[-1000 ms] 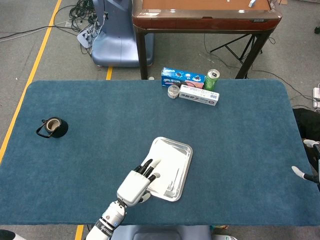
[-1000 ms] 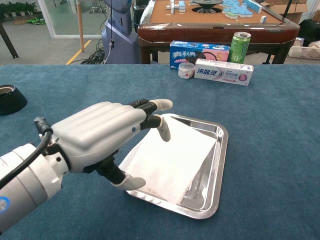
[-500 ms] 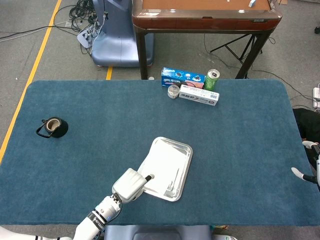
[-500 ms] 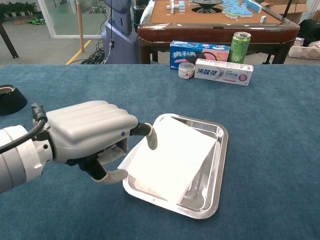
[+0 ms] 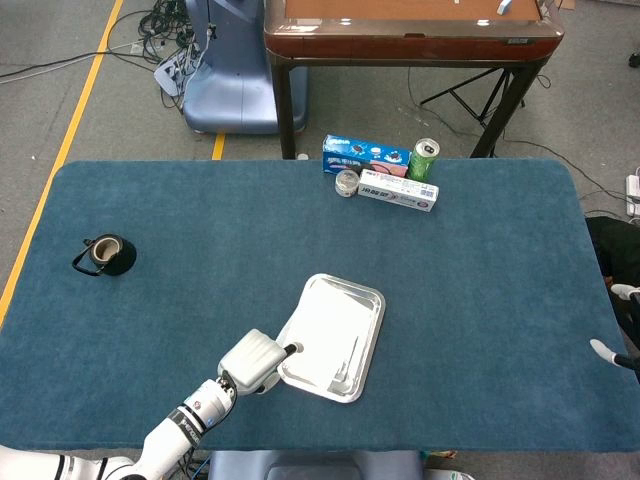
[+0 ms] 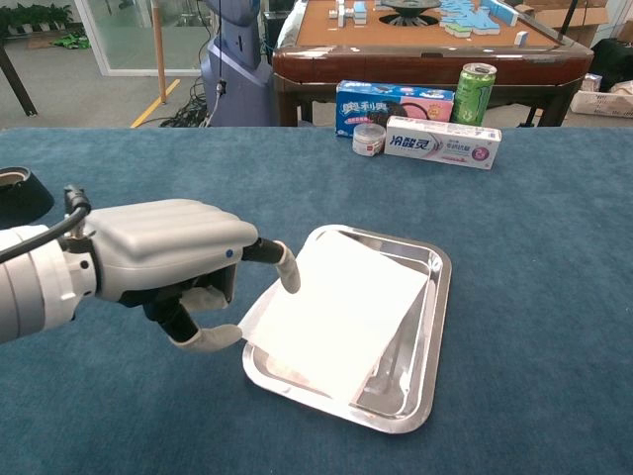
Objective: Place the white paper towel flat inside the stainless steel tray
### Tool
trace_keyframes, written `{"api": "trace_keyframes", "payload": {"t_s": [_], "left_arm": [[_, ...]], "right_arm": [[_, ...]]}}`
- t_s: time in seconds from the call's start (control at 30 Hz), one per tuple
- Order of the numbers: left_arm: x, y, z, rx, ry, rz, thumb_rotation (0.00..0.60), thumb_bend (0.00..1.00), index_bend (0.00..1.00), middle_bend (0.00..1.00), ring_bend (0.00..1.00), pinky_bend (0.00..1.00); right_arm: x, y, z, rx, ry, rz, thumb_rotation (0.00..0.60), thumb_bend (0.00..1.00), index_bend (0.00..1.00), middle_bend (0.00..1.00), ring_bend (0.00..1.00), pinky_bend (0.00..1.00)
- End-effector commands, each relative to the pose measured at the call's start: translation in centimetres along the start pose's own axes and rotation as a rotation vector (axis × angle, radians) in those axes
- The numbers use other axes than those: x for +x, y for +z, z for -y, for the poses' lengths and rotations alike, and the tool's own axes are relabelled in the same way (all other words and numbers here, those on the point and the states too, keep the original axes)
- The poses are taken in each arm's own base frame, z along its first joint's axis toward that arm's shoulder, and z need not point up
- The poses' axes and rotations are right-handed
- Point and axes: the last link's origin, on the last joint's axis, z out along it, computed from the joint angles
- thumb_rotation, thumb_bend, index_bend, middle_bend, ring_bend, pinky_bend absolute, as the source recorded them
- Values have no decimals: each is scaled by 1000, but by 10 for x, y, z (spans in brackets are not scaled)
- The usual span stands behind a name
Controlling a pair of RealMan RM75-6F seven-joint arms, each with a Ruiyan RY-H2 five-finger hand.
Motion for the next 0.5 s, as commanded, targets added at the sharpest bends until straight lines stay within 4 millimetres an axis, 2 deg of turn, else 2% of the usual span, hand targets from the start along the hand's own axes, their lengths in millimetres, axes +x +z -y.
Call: {"api": "trace_keyframes", "payload": {"t_s": [0.03, 0.5], "left_arm": [[-2, 0, 1, -21, -8, 12, 600, 379, 257, 993, 854, 957], [-6, 4, 22, -6, -149, 30, 600, 385, 257, 946, 817, 919]], "right_arm": [[3, -5, 0, -2, -16, 22, 600, 107, 288, 331, 252, 407], [13, -15, 4, 0, -49, 50, 600, 116, 289, 340, 252, 407]]}}
